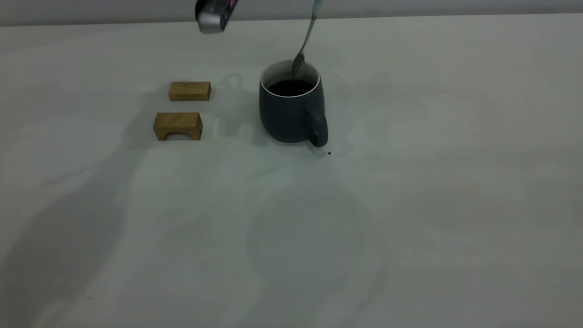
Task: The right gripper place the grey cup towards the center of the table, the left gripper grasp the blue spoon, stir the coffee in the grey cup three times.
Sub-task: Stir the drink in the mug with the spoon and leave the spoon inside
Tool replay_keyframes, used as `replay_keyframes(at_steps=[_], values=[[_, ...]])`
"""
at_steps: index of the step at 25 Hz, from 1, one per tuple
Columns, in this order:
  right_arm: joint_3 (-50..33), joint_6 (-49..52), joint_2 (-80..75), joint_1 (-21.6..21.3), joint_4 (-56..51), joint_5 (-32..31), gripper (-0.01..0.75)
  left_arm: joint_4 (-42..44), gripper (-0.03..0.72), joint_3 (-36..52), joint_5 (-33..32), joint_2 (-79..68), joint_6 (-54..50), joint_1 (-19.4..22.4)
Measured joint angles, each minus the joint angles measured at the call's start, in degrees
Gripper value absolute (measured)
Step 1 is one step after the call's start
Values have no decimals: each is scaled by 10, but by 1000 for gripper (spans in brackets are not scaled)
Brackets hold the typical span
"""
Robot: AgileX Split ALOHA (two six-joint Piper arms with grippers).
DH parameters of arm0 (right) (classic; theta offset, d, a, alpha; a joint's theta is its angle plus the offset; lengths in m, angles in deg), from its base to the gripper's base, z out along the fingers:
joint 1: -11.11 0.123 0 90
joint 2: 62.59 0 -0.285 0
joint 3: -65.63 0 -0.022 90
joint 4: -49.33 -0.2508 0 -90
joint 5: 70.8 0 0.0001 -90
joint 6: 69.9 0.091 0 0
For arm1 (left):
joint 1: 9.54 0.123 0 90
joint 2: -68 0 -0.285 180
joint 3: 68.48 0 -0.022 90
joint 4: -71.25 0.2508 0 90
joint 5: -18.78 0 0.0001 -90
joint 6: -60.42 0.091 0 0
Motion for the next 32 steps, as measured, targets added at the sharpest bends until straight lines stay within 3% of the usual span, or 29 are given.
replay_keyframes(at_steps=[9, 14, 19, 24, 29, 32], values=[[0, 0, 0, 0, 0, 0, 587, 37, 167, 0, 0, -45, 10, 0], [0, 0, 0, 0, 0, 0, 587, 53, 167, 0, 19, -47, 101, 0], [0, 0, 0, 0, 0, 0, 587, 10, 167, 0, 9, -47, 176, 0], [0, 0, 0, 0, 0, 0, 587, -13, 167, 0, 0, -47, 121, 0], [0, 0, 0, 0, 0, 0, 587, 71, 167, 0, 0, -47, 12, 0], [0, 0, 0, 0, 0, 0, 587, 106, 167, 0, 8, -47, -2, 0]])
